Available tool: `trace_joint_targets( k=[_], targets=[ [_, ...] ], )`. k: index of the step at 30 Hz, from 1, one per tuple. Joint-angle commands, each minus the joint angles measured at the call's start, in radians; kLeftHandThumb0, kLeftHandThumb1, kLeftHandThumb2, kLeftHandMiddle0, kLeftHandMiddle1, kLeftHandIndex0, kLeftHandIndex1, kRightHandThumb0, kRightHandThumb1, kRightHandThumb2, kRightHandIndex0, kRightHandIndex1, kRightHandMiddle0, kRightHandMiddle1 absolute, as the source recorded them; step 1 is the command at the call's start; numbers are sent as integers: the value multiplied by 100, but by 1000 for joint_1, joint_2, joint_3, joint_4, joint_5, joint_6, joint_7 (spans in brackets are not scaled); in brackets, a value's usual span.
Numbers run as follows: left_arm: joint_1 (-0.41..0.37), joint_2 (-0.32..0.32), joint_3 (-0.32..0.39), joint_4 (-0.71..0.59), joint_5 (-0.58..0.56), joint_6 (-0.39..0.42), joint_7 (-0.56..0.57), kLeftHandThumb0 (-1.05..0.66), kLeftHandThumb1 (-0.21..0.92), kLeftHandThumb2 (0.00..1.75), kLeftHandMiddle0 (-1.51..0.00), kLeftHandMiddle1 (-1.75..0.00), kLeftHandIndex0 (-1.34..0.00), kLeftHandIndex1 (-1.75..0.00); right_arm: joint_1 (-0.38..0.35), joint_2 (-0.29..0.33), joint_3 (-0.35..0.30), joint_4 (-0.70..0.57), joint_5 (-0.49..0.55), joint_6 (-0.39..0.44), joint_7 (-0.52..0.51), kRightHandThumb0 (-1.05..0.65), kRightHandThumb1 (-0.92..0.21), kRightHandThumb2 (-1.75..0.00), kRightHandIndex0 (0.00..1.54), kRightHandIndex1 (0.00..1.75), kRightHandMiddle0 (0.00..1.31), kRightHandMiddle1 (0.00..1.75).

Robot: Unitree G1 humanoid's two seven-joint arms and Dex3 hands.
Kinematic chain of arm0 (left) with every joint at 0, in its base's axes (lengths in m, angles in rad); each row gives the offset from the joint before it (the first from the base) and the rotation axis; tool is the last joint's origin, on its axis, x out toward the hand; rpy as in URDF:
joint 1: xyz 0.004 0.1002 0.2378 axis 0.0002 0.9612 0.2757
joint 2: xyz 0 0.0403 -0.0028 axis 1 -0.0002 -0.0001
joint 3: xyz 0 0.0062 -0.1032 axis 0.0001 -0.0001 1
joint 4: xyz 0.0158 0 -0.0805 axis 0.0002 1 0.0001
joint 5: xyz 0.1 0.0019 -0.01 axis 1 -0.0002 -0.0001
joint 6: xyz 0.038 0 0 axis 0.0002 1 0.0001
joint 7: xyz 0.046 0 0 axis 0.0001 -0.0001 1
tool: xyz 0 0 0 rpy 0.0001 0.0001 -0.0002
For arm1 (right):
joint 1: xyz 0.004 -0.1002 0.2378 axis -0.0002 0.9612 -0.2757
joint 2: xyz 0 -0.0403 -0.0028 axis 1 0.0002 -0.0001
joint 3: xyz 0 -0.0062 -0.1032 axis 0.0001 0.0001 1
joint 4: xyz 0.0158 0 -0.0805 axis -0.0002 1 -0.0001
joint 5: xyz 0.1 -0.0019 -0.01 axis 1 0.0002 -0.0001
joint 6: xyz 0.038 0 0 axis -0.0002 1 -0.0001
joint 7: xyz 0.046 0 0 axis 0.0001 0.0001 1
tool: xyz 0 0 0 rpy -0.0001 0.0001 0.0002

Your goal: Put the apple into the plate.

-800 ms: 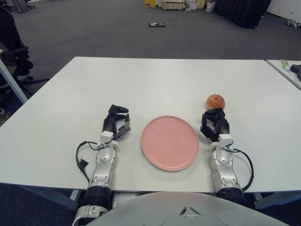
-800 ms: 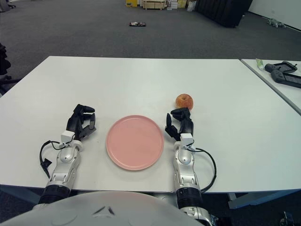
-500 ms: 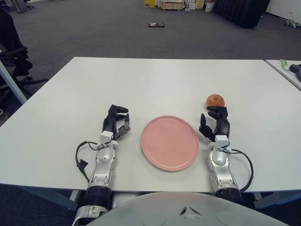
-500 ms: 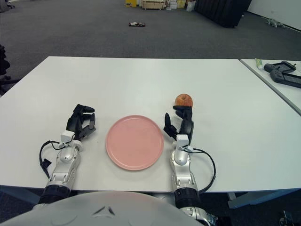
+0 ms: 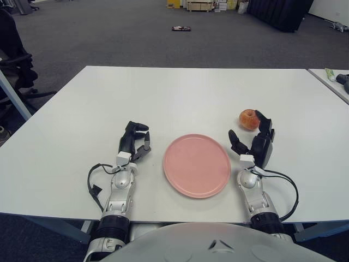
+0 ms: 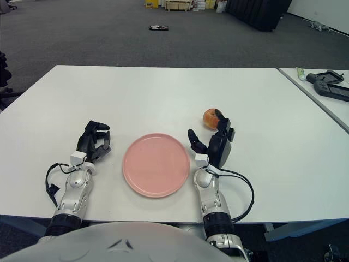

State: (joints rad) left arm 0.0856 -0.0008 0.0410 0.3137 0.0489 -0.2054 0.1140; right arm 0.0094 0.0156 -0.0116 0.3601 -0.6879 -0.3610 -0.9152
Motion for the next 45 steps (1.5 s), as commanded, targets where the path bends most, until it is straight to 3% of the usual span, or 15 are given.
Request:
trace_joint_targets(
  k=[1, 11, 21, 29, 38, 45],
  targets=[
    [17, -3, 1, 33, 2, 48, 2, -38, 67, 88, -61, -175, -35, -175, -58, -15, 16, 4, -72, 72, -97, -81, -45, -85, 0, 1, 0, 4],
    [20, -1, 1, 34, 5, 48, 3, -38, 67, 87, -60, -175, -34, -175, -146, -14, 48, 15, -139, 283, -207, -89, -46, -72, 0, 0, 0, 0],
    [16, 0, 2, 48, 5, 39, 3, -38, 67, 87, -59, -175, -34, -175, -316, -61, 51, 214, -70, 310, -234, -91, -48, -67, 0, 0, 0, 0],
    [17, -2, 4, 35, 7, 66, 12, -38, 68, 86, -58, -175, -34, -175, -434, -62, 26, 349, 69, 316, -127, -88, -47, -65, 0, 0, 0, 0],
    [29, -8, 4, 11, 7, 77, 21, -38, 71, 82, -55, -175, -32, -175, -473, -78, 8, 435, 199, 290, 8, -83, -40, -79, 0, 0, 0, 0],
    [27, -2, 4, 17, 9, 63, 18, -38, 72, 81, -56, -175, -32, -175, -542, -67, -31, 500, 317, 378, 147, -78, -37, -89, 0, 0, 0, 0]
  ],
)
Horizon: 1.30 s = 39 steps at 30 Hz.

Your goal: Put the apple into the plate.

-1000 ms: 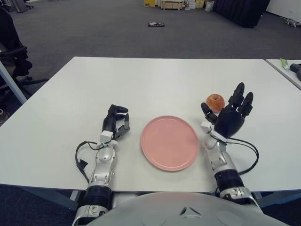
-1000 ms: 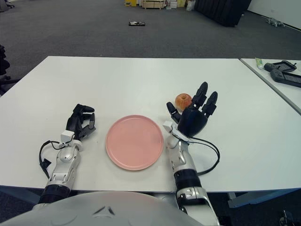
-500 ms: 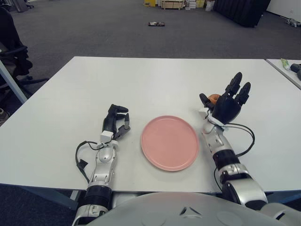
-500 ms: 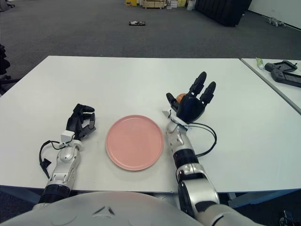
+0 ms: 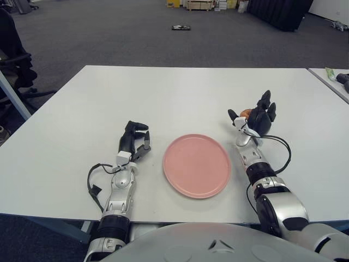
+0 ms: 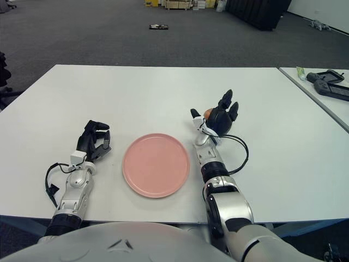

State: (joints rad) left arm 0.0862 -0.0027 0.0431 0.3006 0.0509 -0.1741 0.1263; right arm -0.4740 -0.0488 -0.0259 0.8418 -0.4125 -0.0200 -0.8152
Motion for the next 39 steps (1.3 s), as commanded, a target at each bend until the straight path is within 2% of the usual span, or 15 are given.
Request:
trace_joint_targets(
  k=[1, 5, 12, 21, 35, 36, 39],
  targets=[
    [26, 2, 1, 31, 7, 30, 3, -38, 71, 81, -57, -175, -32, -175, -69, -2, -22, 27, 58, 56, 71, -79, -38, -89, 0, 0, 0, 0],
    [28, 7, 3, 35, 1, 22, -6, -38, 69, 84, -59, -175, -33, -175, -102, -7, -46, 69, 112, 89, 139, -86, -45, -84, 0, 0, 0, 0],
    [35, 10, 3, 33, -2, 9, -11, -39, 67, 88, -63, -175, -35, -175, -118, -11, -74, 108, 175, 106, 196, -87, -47, -82, 0, 0, 0, 0],
    [39, 9, 7, 25, -1, 21, -5, -39, 65, 90, -62, -175, -36, -175, -108, -8, -90, 111, 222, 124, 232, -81, -46, -83, 0, 0, 0, 0],
    [38, 7, 11, 20, 3, 31, 8, -39, 66, 88, -60, -175, -35, -175, -84, 4, -110, 78, 250, 196, 235, -79, -57, -80, 4, 2, 1, 1],
    [38, 7, 11, 20, 4, 29, 9, -39, 66, 88, -61, -175, -35, -175, -82, 4, -112, 75, 252, 196, 233, -77, -57, -79, 2, 19, 1, 13],
    [37, 7, 11, 21, 6, 27, 10, -39, 66, 88, -62, -175, -35, -175, -80, 5, -113, 70, 256, 196, 231, -75, -56, -79, 1, 36, 0, 27]
  ],
)
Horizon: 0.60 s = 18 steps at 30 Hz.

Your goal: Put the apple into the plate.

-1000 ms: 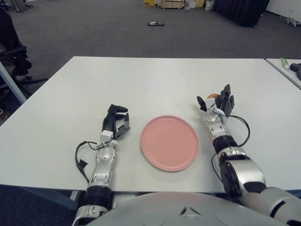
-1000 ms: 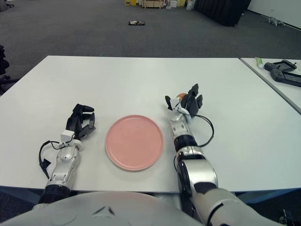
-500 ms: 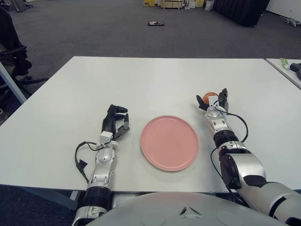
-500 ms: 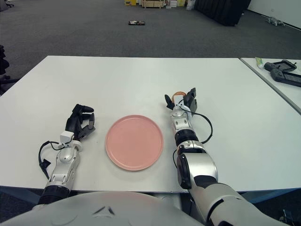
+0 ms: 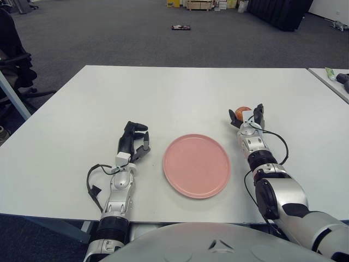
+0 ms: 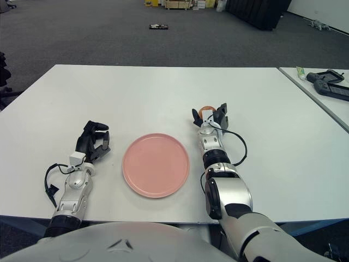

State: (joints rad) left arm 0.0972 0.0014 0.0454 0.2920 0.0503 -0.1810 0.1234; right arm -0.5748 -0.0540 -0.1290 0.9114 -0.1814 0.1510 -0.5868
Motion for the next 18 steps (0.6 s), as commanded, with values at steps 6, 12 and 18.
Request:
trace_joint_targets(
  k=[6, 12, 18],
  targets=[
    [25, 1, 12, 26, 9, 46, 21, -38, 67, 87, -61, -175, -35, -175, 33, 12, -19, -17, 37, 15, 6, -71, -55, -81, 0, 61, 0, 50],
    [24, 2, 14, 33, 4, 27, 17, -38, 67, 87, -60, -175, -34, -175, 41, 7, -23, -20, 35, 3, 6, -69, -53, -83, 0, 75, 0, 70],
    [23, 1, 16, 40, 7, 12, 22, -39, 67, 88, -59, -175, -35, -175, 43, 2, -28, -12, 35, -20, 1, -66, -49, -90, 0, 90, 0, 95]
  ],
)
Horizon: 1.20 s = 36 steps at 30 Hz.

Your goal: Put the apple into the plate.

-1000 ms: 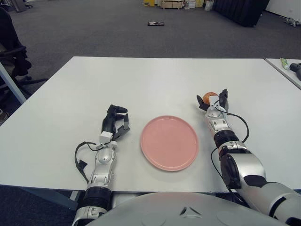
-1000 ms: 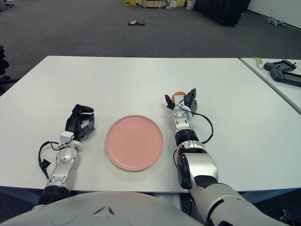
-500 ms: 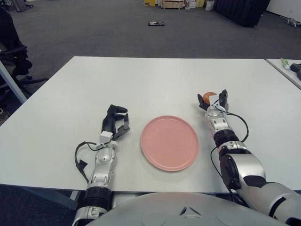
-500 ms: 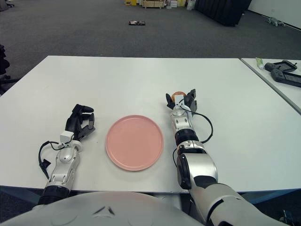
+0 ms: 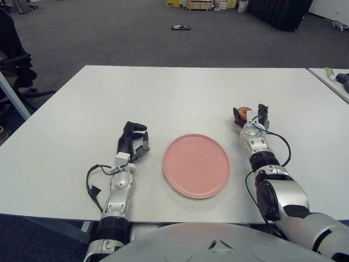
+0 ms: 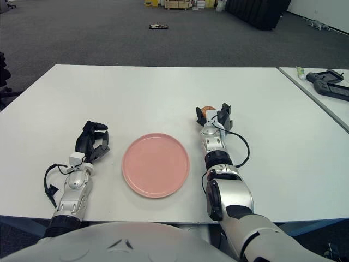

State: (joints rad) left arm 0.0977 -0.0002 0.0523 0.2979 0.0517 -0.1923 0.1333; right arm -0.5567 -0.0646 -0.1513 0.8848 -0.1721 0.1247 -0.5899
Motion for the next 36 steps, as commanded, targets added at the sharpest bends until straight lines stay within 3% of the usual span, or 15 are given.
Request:
trace_joint_targets(
  k=[1, 6, 11, 12, 13, 14, 16, 22, 26, 30, 36],
  targets=[
    [23, 3, 10, 35, 6, 23, 13, -39, 67, 88, -59, -175, -35, -175, 25, 13, -7, 15, 26, 3, 3, -65, -48, -92, 0, 95, 0, 101],
    [20, 3, 12, 45, 3, 13, 12, -39, 65, 90, -58, -175, -36, -175, 34, 10, -12, 12, 26, -32, -8, -62, -44, -100, 0, 114, 0, 124],
    [15, 3, 15, 54, -1, 8, 10, -39, 62, 94, -58, -175, -38, -175, 45, 8, -4, 12, 8, -84, -41, -57, -38, -111, 6, 150, 2, 161],
    [14, 3, 15, 56, -2, 8, 10, -39, 62, 94, -58, -175, -38, -175, 48, 7, -1, 12, 4, -94, -49, -56, -37, -112, 8, 155, 5, 166],
    [14, 4, 16, 57, -2, 7, 10, -40, 61, 95, -58, -175, -38, -175, 49, 7, 2, 12, 1, -101, -55, -51, -41, -112, 13, 162, 20, 169],
    [13, 4, 17, 60, -4, 5, 8, -40, 61, 96, -58, -175, -39, -175, 53, 7, 6, 5, -6, -107, -66, -50, -42, -111, 15, 164, 26, 170],
    [11, 4, 19, 66, -5, 0, 7, -40, 60, 96, -59, -175, -39, -175, 57, 7, 15, -2, -17, -115, -84, -47, -42, -116, 34, 170, 42, 173],
    [9, 3, 22, 69, -8, -5, 7, -40, 60, 97, -59, -175, -39, -175, 60, 1, 32, -3, -31, -133, -112, -48, -33, -129, 73, 174, 58, 174],
    [9, 1, 24, 70, -9, -10, 9, -40, 60, 97, -60, -175, -39, -175, 64, 0, 31, -13, -28, -170, -131, -49, -29, -133, 87, 175, 62, 175],
    [9, -3, 30, 69, -11, -8, 14, -40, 60, 97, -60, -175, -39, -175, 96, 21, 27, -111, -29, -244, -173, -49, -26, -138, 100, 175, 65, 175],
    [10, -5, 36, 69, -17, -12, 11, -40, 61, 96, -61, -175, -39, -175, 146, 43, 32, -246, -34, -234, -174, -50, -25, -139, 109, 175, 66, 175]
  ],
)
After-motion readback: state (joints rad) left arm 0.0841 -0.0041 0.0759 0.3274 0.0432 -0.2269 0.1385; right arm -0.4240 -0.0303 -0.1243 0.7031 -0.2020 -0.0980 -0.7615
